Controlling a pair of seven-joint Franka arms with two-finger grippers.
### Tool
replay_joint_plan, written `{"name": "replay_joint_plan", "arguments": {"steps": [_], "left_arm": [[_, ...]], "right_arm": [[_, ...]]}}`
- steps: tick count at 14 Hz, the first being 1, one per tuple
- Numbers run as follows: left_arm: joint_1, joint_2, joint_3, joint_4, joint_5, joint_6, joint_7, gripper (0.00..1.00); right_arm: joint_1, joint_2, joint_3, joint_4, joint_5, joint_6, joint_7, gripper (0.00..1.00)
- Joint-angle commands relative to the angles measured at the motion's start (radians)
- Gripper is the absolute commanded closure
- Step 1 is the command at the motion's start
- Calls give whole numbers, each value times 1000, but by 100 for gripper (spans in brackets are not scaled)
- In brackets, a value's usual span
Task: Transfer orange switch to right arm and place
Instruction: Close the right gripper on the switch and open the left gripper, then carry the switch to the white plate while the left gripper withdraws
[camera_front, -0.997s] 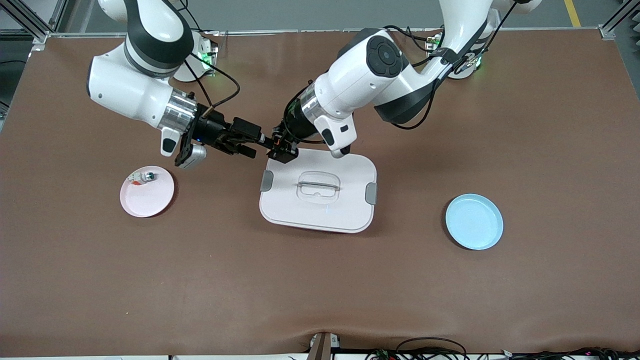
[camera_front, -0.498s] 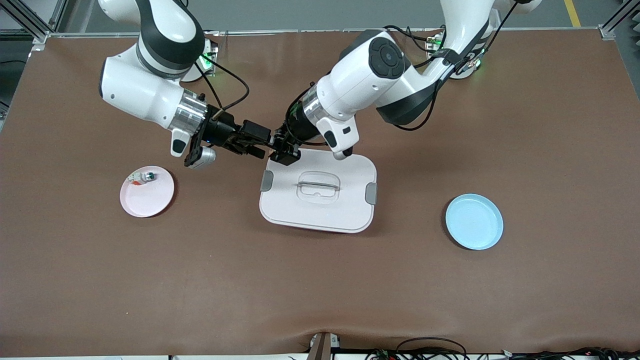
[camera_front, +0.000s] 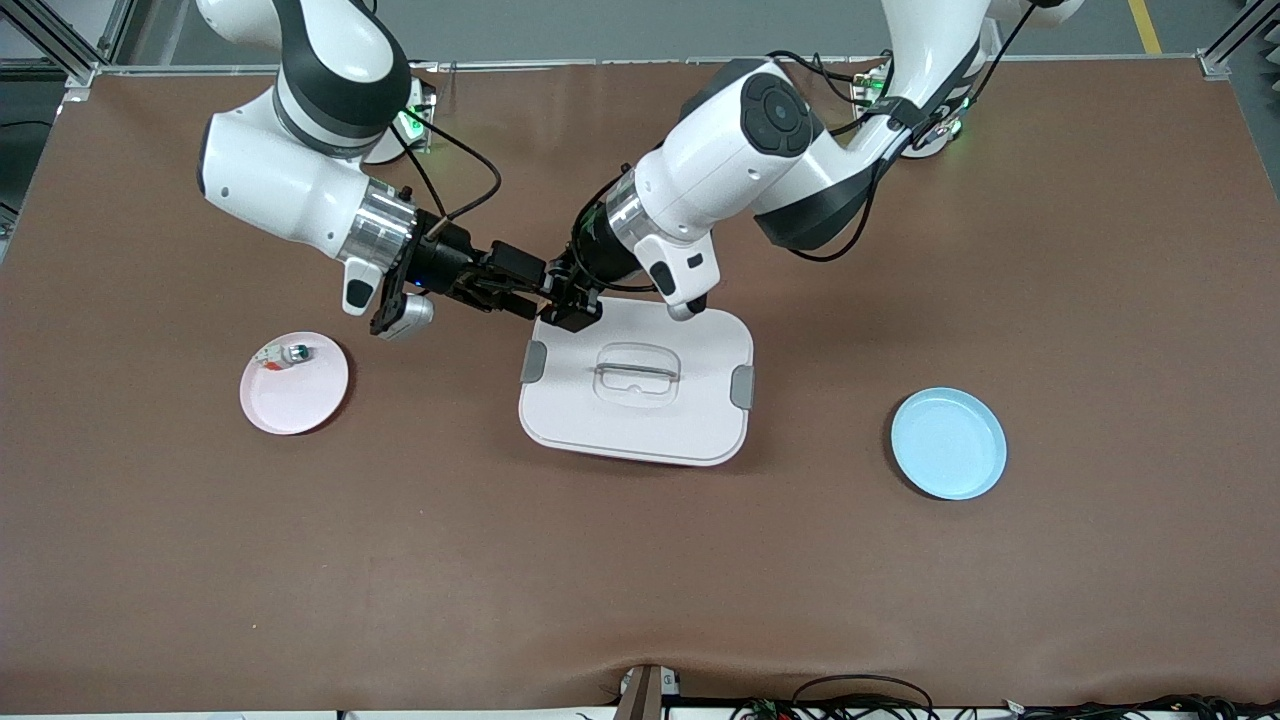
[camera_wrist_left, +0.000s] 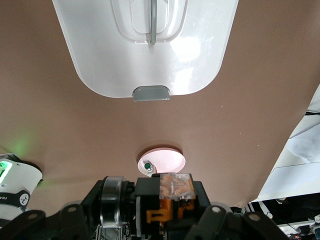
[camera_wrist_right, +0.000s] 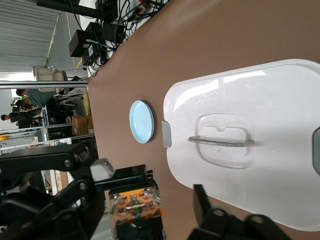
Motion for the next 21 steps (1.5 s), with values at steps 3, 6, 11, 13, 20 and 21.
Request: {"name": "replay_joint_plan", "arguments": {"steps": [3,6,11,13,20,21], "left_arm": [[-2,-14,-3,-2,19,-14,-26,69],[-2,-14,-3,-2,19,-14,-26,68],[4,-18,-3,-1,42,-14,-20,0],[15,-24,-3,-4,44,-15,-14,0],[76,-80,3,-10,124,-15,-2,0],[87,-80,3,-10,124,-15,1,0]], "right_arm": [[8,19,-10,46,-53,1,-24,62],[3,31,-10,52,-66,-1,-78,95],[2,40,-10,49,-66,-4,-75,100],[2,42,-10,50,-66,-4,-70,100],[-17,43,-13,46,-187,-12,-170,100],[-24,43,-15,44,-238,-24,-172,100]]}}
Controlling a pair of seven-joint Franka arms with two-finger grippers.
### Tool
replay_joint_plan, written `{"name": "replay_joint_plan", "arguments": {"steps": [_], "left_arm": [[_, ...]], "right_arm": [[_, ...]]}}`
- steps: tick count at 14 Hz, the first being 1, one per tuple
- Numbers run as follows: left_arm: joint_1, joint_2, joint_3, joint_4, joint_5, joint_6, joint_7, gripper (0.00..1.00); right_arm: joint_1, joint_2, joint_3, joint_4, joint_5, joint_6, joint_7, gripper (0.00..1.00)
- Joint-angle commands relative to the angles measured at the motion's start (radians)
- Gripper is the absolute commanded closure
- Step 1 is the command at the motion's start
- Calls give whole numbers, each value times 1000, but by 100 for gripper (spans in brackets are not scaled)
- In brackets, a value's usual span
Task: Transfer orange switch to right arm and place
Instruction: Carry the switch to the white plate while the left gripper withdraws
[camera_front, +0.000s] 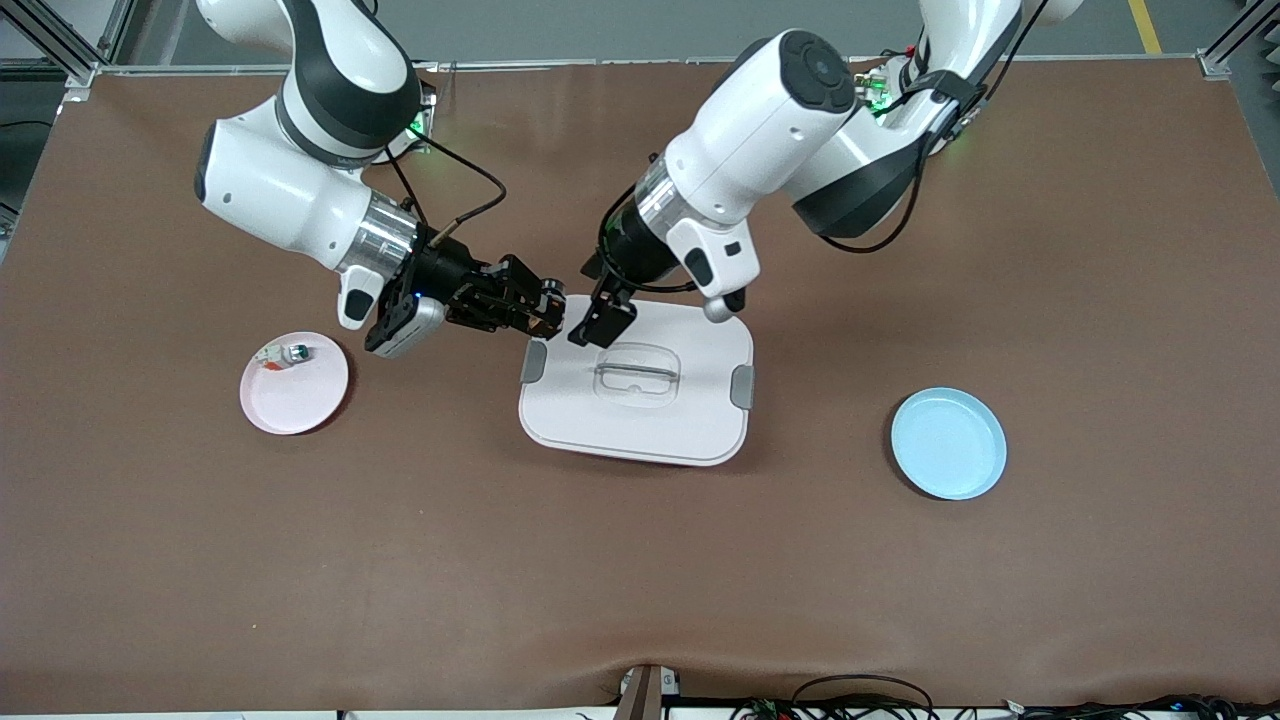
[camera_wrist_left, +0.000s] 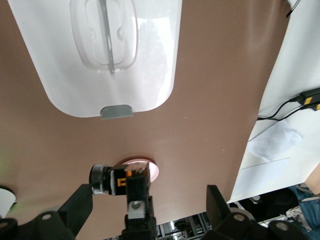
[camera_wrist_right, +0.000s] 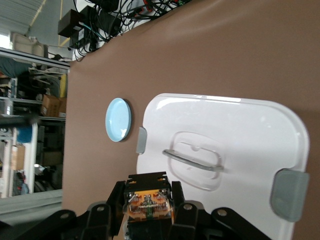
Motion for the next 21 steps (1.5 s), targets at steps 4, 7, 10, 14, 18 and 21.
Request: {"name": "replay_joint_plan", "arguments": {"steps": [4,7,10,14,18,21], "left_arm": [[75,-16,1,-31,18,-122,40,0],[137,-16,-1,-51,18,-228,135,0],[198,-90,-1,-169,17,-259,319,0],[315,-180,1,-272,17,-293,563,0],[471,-225,2,-281,18,-466,1109,0],[569,-257,1,-316,73,-482,1579,0]], "right_arm": [[-119,1,0,12,-297,-210,-126,100],[-195,0,-2,-14,-409,-283,-321,100],[-255,-2,-2,-51,-564,-278,-501,100],[-351,0,-2,-73,-701,-274,-795,100],[-469,4,-2,-151,-701,-212,-1123,100],[-518,37,-2,-200,-724,-137,-1311,100]]}}
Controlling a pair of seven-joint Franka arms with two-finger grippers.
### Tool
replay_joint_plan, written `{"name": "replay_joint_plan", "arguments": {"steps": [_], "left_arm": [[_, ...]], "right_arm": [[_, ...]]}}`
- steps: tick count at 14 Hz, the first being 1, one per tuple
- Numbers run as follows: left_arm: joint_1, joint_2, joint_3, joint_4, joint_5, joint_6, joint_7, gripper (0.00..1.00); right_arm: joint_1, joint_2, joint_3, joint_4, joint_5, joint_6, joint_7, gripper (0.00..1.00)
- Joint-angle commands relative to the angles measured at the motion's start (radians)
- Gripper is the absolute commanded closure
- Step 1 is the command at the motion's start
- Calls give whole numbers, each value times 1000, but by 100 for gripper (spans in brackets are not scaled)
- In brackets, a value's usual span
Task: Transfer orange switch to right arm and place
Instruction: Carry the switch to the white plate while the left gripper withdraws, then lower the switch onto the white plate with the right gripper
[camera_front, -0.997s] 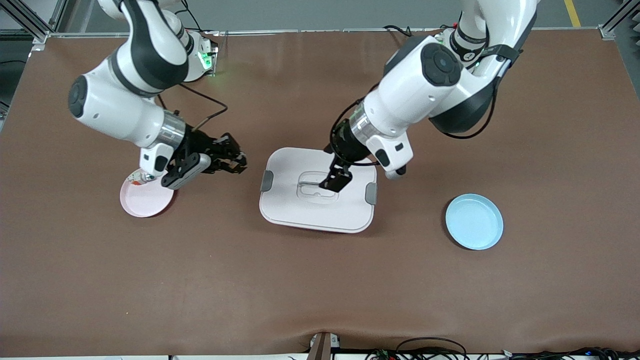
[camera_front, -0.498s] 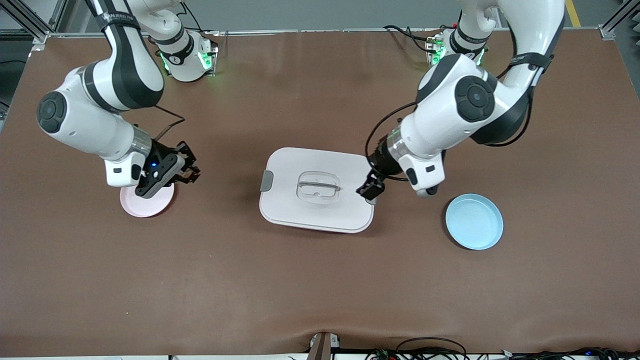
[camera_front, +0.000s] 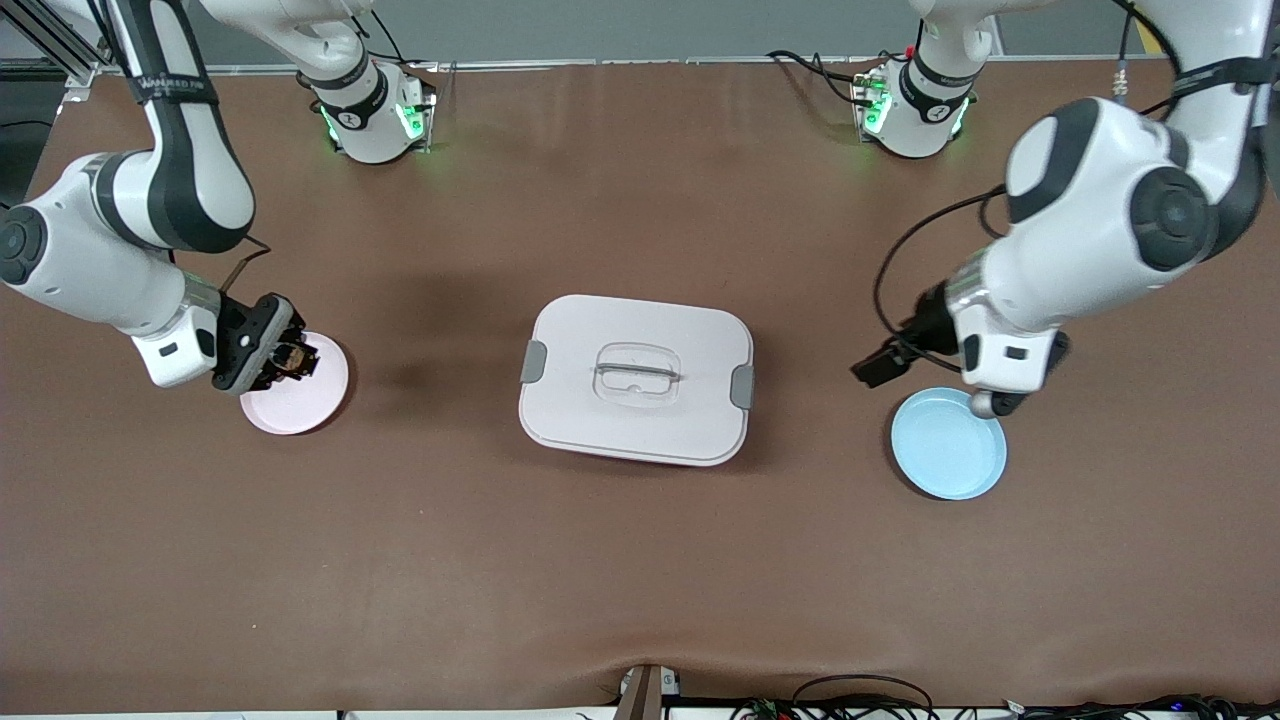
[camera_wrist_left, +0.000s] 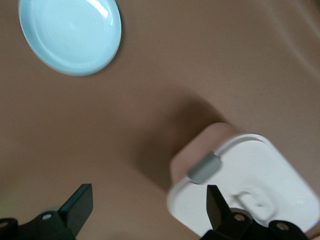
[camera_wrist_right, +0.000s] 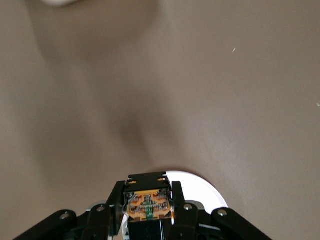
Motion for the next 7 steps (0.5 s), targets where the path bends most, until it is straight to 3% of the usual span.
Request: {"name": "replay_joint_plan", "arguments": {"steps": [1,3,7], "left_arm": [[71,-50,-6,-55,48,-5,390,0],[105,-50,-7,-46,119,-6,466,0],[188,-79,-9,61,116,-80,485,0]], "right_arm": [[-41,22,17,-40,-54,53,-96,100],[-35,36,17,-43,-173,79,-97,100],[-43,57,17,-91,-251,195,-97,100]]}}
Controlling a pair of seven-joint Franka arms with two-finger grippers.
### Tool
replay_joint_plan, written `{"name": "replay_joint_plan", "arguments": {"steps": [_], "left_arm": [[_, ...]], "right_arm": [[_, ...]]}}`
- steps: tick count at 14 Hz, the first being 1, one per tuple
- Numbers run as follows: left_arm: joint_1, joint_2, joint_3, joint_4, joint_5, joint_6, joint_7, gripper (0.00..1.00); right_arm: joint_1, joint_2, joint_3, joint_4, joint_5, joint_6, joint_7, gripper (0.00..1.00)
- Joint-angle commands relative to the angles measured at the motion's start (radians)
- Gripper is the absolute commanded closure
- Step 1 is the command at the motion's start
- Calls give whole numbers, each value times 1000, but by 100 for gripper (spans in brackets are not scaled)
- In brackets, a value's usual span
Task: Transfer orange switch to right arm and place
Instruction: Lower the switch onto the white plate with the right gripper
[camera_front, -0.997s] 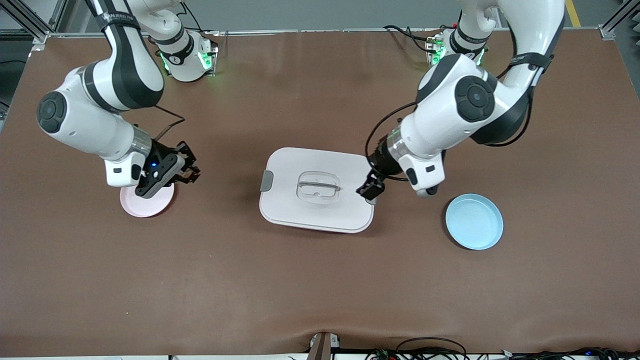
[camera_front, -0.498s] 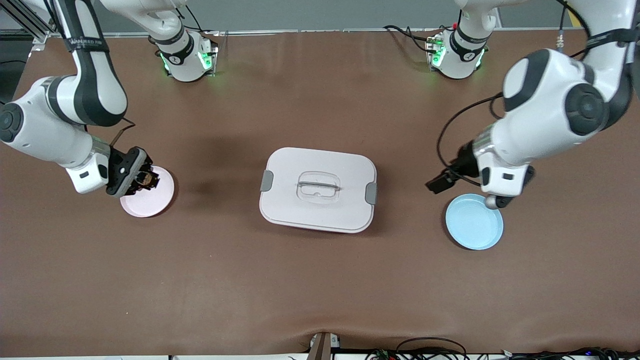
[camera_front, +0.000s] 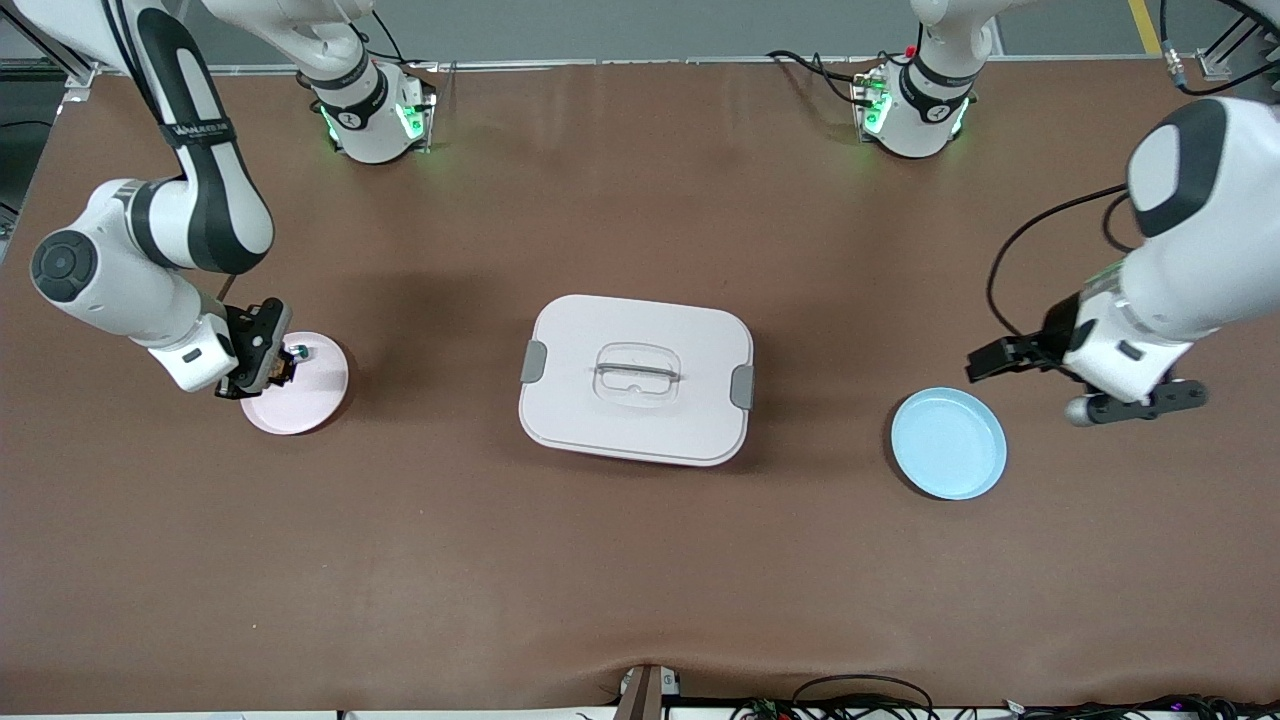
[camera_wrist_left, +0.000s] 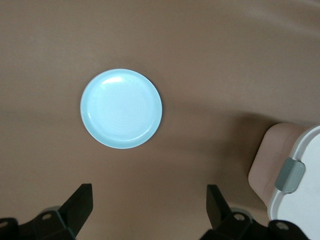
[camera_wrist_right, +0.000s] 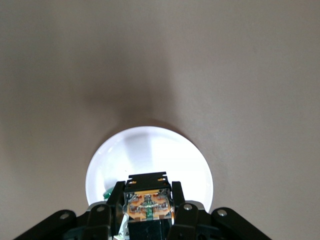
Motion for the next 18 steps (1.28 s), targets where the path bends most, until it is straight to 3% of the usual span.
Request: {"name": "replay_joint_plan", "arguments": {"steps": [1,9,16,18], "left_arm": [[45,-49,-11,55,17,-58,20,0],[56,-147,-3,57,23,-95,114,0],[49,-170,-3,57,24,-120,112,0],[-38,-170,82,55,28,-121,112,0]], "right_arm": [[-20,17,12,-27,-51,54,-17,100],[-34,77,12,-127,-59,260,-23,100],[-38,149,12,-129,-59,364,-23,100],[-38,172,12,-129,-59,399,-23,100]]}}
